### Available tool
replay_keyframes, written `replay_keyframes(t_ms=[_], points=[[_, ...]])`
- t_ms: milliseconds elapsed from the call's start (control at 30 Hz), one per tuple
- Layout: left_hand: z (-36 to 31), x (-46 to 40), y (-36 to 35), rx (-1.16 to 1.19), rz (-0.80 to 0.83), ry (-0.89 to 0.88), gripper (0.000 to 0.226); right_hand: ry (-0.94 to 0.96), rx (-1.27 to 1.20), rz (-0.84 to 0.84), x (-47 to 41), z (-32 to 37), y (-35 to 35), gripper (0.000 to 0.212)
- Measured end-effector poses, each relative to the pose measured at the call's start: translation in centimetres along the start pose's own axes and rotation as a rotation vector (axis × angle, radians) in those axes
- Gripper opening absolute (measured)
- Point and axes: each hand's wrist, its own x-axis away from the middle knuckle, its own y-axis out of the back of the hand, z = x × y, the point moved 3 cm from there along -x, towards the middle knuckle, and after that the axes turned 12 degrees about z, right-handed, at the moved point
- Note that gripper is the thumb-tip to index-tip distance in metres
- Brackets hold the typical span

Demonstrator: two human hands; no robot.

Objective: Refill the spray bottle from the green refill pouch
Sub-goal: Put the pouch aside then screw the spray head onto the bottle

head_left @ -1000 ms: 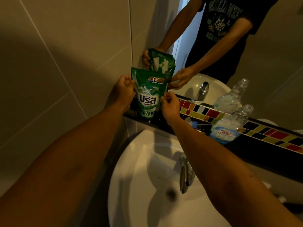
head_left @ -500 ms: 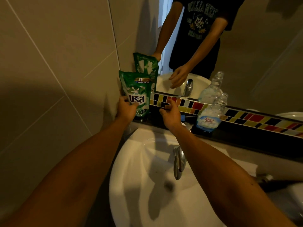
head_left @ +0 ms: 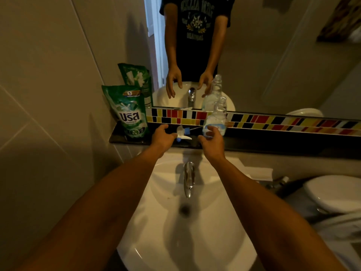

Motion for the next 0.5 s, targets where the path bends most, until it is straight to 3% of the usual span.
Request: replay_keyframes(t_ms=[233, 367, 500], points=[[-1.1, -0.9, -3.7, -0.059, 0.003, 0.008, 0.052, 0.068, 0.026, -0.107, -1.8, -0.3, 5.6, 0.062], [-1.3, -2.3, -4.9, -0.083, -0.037, 0.055, 0.046, 0.100, 0.096, -0.057, -3.8, 0.7, 6.9, 0.084], [-1.1, -4.4, -5.6, -0.107, -0.078, 0.102, 0.048, 0.145, 0.062, 0.051, -6.3, 1.3, 7.4, 0.083]])
